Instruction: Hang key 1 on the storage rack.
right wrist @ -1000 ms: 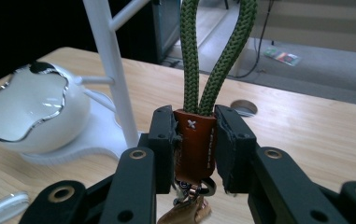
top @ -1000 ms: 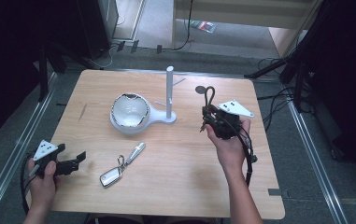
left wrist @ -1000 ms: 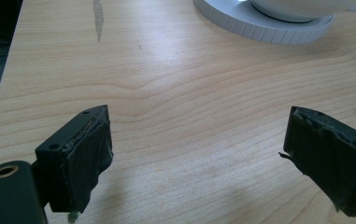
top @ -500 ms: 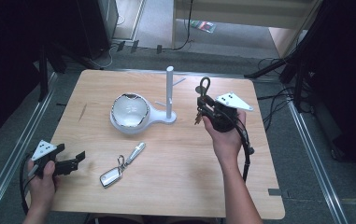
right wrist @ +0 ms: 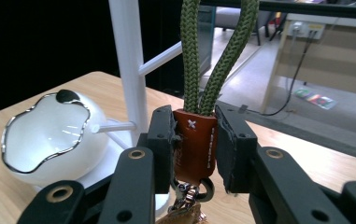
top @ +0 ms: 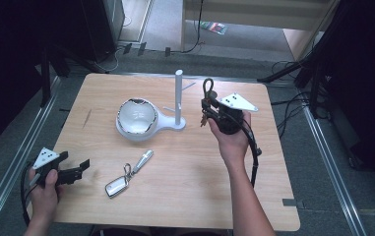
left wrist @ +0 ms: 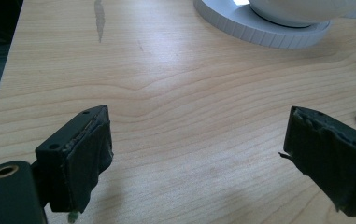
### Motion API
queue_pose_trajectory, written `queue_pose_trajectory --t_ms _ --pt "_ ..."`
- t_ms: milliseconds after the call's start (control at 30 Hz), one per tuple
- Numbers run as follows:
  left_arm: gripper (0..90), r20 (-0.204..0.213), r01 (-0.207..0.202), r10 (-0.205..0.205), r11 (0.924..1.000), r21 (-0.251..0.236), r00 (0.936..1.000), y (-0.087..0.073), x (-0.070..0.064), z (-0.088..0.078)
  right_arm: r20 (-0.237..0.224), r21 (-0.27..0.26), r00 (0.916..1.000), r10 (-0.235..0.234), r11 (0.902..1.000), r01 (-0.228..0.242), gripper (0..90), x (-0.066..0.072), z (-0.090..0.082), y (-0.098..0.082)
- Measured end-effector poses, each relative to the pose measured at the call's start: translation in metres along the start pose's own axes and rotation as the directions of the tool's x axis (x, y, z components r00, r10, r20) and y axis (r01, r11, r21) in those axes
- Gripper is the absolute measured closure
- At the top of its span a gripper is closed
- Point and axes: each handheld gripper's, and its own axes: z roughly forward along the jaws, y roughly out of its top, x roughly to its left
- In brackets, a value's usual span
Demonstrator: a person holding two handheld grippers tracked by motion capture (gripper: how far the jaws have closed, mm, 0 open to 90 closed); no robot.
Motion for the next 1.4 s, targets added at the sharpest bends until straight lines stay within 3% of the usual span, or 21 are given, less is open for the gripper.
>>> queue_pose_trajectory --t_ms 400,867,1400 --pt "8.3 0.001 0.0 0.0 1.0 0.003 1.0 0.0 0.0 0.0 -0.071 0.038 0.9972 0.026 0.999 -0.023 70.4 -0.006 0.018 0.0" --pt "8.3 0.004 0.005 -0.005 1.0 -0.004 1.0 0.0 0.001 0.0 -0.112 0.083 0.9932 0.031 0.9963 -0.022 70.4 -0.003 0.04 0.004" --pt "8.3 0.004 0.008 -0.008 1.0 -0.005 1.0 0.0 0.001 0.0 -0.195 0.126 0.9751 0.106 0.9886 -0.082 70.5 -0.014 0.051 0.005"
